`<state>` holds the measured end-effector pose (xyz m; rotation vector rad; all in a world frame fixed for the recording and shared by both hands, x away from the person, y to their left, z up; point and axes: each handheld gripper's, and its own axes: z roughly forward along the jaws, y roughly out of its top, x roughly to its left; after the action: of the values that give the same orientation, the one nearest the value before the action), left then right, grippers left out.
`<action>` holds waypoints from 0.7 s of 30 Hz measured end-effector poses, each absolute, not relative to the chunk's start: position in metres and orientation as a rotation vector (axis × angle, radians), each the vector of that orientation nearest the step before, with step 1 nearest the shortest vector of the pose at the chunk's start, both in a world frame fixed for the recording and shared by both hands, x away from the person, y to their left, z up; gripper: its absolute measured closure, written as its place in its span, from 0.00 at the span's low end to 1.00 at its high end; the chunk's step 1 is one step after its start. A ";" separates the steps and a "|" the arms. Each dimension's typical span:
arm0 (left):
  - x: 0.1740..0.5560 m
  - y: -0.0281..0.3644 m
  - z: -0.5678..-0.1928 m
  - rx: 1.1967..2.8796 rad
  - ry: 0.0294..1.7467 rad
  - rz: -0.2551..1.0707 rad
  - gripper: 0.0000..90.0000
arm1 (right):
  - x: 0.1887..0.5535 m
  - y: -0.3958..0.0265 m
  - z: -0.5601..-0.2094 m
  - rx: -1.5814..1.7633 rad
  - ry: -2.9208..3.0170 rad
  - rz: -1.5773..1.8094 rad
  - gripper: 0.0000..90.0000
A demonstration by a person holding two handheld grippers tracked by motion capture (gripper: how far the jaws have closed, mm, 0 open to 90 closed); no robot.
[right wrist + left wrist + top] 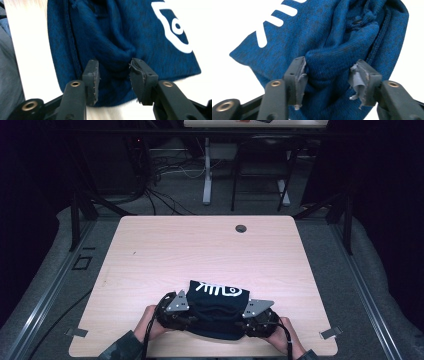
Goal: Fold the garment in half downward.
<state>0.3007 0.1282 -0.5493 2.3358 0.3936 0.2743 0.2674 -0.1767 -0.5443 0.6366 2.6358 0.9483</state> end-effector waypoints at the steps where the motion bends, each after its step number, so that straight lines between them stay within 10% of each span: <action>1: 0.300 0.131 -0.548 2.325 0.404 0.269 0.50 | 0.267 -0.179 -0.544 0.648 2.642 0.959 0.64; 21: 0.325 0.135 -0.540 2.213 0.575 0.353 0.45 | 0.287 -0.193 -0.530 0.988 2.436 1.136 0.58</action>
<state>0.3247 0.1355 -0.5400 2.2130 0.5750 0.3526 0.2874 -0.1929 -0.5300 0.9883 2.4355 1.1356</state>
